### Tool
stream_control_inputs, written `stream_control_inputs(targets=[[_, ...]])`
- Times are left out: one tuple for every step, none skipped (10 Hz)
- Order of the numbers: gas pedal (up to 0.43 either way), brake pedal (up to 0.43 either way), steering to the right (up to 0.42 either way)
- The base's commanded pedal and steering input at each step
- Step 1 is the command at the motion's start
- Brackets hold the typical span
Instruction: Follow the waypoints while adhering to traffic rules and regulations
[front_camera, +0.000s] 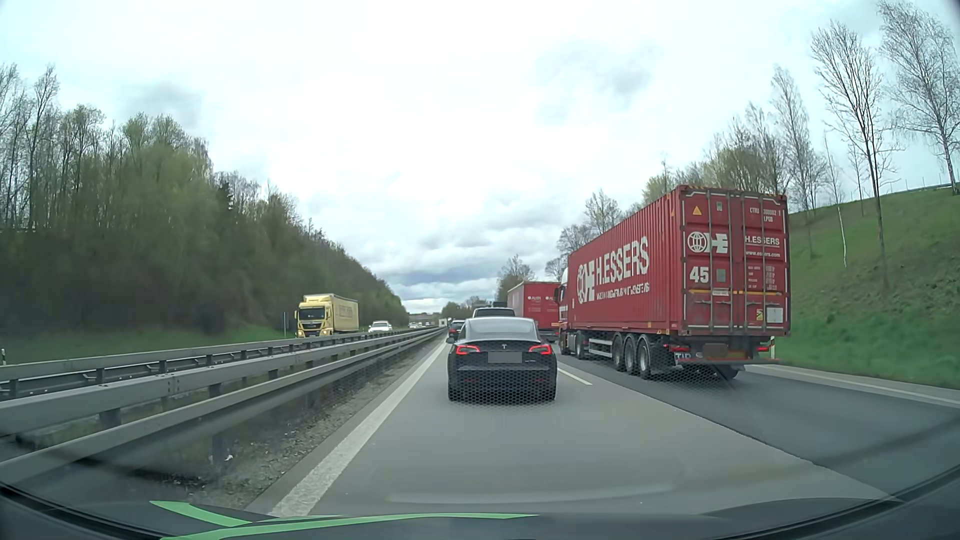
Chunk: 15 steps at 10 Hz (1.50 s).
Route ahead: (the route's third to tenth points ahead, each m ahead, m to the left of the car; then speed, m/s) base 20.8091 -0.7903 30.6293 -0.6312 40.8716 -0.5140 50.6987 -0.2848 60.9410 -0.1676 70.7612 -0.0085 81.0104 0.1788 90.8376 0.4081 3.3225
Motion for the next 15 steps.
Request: stream_control_inputs(targets=[[0.047,0.000,-0.002],[0.059,0.000,-0.002],[0.059,0.000,-0.003],[0.067,0.000,-0.003],[0.079,0.000,-0.004],[0.079,0.000,-0.004],[0.079,0.000,-0.004],[0.079,0.000,-0.004],[0.079,0.000,-0.004],[0.079,0.000,-0.005],[0.079,0.000,-0.005],[0.079,0.000,-0.005],[0.079,0.000,-0.005],[0.079,0.000,-0.005],[0.079,0.000,-0.005]])
